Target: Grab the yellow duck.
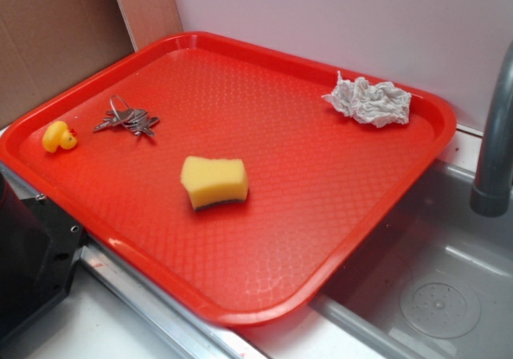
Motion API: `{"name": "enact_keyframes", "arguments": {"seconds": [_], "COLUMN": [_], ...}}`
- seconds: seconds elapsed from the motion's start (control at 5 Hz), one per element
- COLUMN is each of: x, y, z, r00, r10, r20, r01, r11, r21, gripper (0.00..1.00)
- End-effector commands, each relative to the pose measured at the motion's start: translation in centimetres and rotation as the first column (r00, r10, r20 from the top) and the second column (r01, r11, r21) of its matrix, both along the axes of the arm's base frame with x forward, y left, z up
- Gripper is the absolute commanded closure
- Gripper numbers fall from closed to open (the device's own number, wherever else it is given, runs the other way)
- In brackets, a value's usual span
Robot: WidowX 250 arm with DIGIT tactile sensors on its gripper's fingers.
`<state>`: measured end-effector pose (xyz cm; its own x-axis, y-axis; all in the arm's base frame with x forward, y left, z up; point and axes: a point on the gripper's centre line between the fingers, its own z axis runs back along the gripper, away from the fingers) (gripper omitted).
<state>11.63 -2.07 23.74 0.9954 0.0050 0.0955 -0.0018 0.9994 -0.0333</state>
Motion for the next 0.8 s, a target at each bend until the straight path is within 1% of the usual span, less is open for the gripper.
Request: {"name": "enact_keyframes", "arguments": {"seconds": [0.0, 0.2, 0.4, 0.6], "x": [0.0, -0.1, -0.5, -1.1], "y": [0.0, 0.9, 2.4, 4.2], "z": [0.0, -1.0, -2.9, -4.7], "r00": [1.0, 0.996, 0.98, 0.96], "r10": [0.0, 0.056, 0.168, 0.236], "r20": [0.0, 0.063, 0.106, 0.152], "r01": [0.0, -0.055, -0.168, -0.235], "r11": [1.0, 0.998, 0.986, 0.972], "r21": [0.0, -0.014, -0.012, -0.025], "gripper": [0.0, 0.0, 0.0, 0.0]}}
